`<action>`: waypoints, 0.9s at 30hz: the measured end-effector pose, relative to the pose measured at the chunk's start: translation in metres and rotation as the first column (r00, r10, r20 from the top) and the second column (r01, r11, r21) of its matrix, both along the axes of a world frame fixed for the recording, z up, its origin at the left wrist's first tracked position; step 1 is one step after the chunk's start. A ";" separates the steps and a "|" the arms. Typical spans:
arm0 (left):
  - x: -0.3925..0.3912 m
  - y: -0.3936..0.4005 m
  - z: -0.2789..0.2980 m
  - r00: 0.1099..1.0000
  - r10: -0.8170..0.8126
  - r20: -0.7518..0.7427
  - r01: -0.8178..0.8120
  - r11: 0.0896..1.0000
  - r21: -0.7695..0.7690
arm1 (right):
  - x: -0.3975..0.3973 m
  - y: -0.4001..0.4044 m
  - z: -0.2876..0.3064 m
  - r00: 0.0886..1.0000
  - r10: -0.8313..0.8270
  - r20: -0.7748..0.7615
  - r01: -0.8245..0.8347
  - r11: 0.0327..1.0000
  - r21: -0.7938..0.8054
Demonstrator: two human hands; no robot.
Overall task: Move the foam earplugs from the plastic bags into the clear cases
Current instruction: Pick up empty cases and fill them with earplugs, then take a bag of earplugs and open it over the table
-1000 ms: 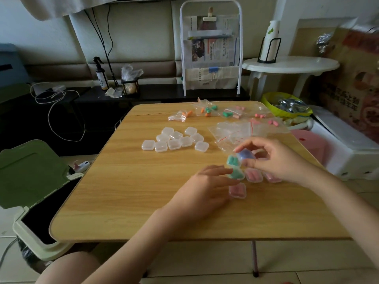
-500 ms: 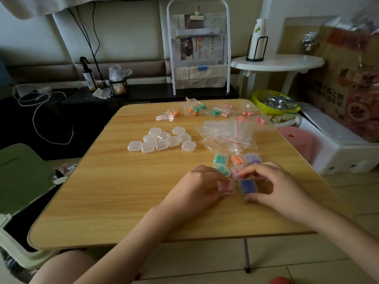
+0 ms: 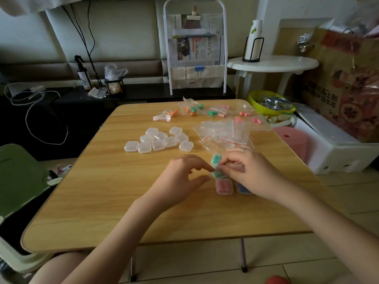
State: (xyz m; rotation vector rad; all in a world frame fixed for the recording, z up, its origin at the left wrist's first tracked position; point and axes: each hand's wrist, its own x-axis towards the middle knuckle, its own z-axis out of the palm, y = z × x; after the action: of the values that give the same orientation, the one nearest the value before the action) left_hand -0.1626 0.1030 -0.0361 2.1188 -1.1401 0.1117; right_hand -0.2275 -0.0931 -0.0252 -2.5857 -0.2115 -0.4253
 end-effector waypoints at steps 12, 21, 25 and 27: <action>0.021 0.053 0.000 0.919 0.393 0.001 -0.388 0.908 0.159 | 0.100 0.064 -0.007 0.994 -0.112 -0.014 0.098 0.923 -0.372; 0.030 0.086 -0.016 0.945 0.328 -0.019 -0.320 0.932 0.167 | 0.094 0.085 -0.011 0.963 0.208 -0.171 -0.197 0.977 0.080; 0.033 0.086 -0.018 0.974 0.227 0.003 -0.223 0.953 0.204 | 0.134 0.078 0.012 0.992 0.105 -0.067 -0.092 0.980 0.175; 0.033 0.084 -0.017 0.984 0.157 0.083 -0.174 0.949 0.263 | 0.168 0.062 0.018 0.999 -0.042 0.026 0.039 0.995 0.088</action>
State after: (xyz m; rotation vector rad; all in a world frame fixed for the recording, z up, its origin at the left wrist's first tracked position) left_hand -0.1294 0.1871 -0.0532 2.4685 -1.0594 0.1040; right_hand -0.0597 -0.0316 -0.0071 -2.5034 -0.1470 -0.4752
